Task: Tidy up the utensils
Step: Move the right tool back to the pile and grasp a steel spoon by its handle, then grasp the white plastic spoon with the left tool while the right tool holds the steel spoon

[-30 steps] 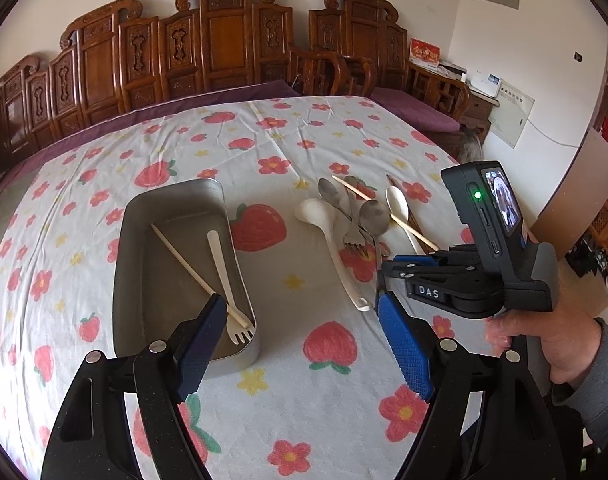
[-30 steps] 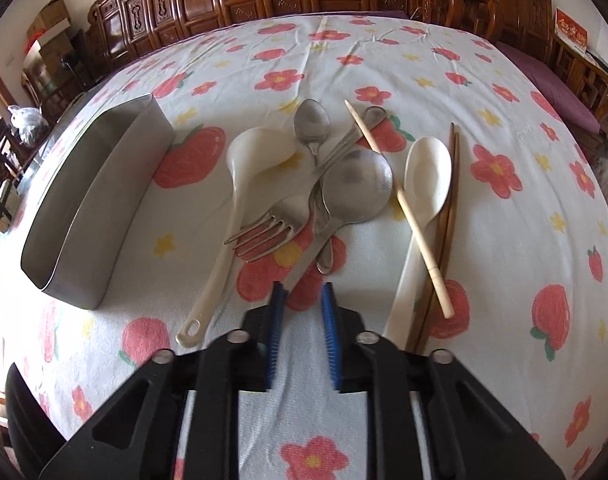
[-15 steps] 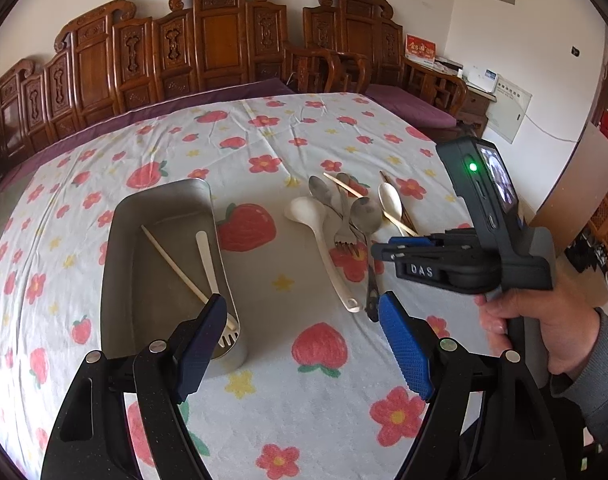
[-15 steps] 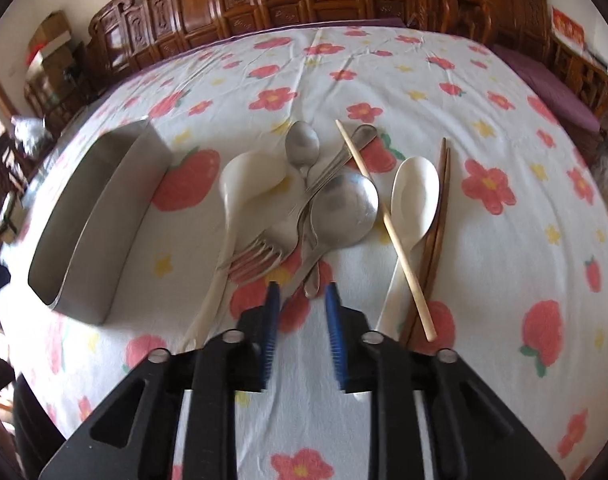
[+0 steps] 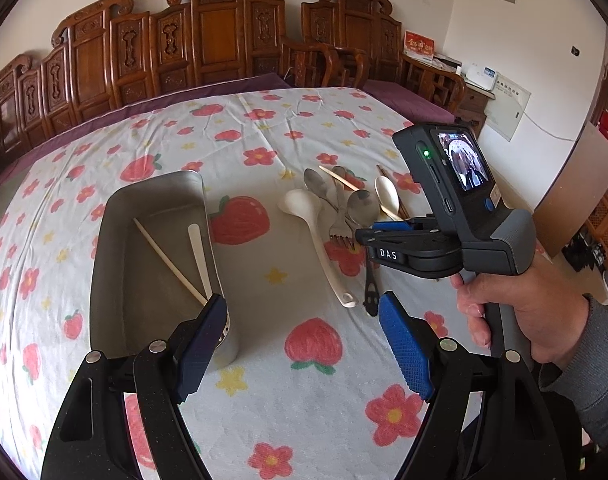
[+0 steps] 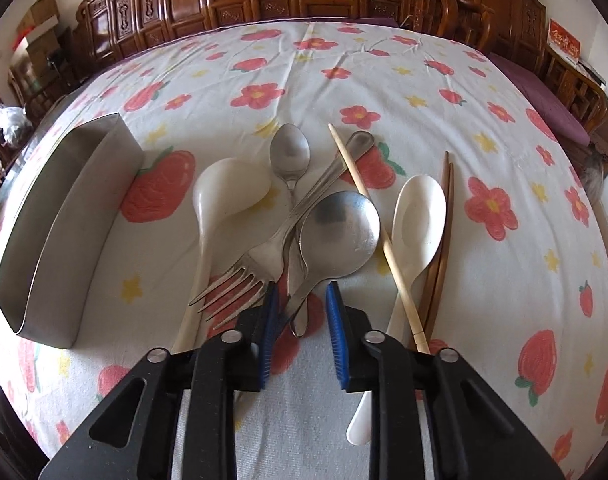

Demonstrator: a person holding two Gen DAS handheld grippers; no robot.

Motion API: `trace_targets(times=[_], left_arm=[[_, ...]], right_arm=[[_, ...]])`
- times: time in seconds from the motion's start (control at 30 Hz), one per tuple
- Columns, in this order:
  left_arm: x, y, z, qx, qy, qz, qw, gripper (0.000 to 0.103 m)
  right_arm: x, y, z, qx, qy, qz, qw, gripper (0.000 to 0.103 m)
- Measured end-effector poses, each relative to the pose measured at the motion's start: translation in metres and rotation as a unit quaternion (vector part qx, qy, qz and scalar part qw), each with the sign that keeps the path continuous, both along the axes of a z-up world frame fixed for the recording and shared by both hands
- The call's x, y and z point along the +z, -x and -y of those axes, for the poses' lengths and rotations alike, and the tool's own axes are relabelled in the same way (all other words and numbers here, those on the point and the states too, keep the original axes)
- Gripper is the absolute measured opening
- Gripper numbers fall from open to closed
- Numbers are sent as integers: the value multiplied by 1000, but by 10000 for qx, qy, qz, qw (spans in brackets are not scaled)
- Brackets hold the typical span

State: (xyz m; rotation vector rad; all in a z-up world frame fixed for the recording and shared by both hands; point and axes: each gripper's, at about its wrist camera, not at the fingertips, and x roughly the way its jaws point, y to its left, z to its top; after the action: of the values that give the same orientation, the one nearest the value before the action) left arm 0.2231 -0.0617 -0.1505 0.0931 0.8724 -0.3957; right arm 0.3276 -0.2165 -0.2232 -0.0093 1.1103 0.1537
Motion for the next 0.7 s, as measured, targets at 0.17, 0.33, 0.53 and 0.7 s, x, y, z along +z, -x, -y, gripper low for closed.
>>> trace_targets(times=[0.17, 0.33, 0.53, 0.7], left_arm=[[-2, 0, 5, -34, -7, -14, 10000, 75], [-7, -4, 11, -38, -37, -61, 10000, 75], [-16, -20, 20, 42, -54, -177, 9998, 75], [-21, -36, 31, 104, -122, -246, 9996, 75]], right_arm=[[1, 5, 11, -33, -97, -85, 9999, 10], [6, 19, 21, 45, -184, -26, 9998, 7], [23, 36, 29, 248, -420, 224, 9986, 7], [42, 47, 40, 357, -520, 410, 9972, 7]])
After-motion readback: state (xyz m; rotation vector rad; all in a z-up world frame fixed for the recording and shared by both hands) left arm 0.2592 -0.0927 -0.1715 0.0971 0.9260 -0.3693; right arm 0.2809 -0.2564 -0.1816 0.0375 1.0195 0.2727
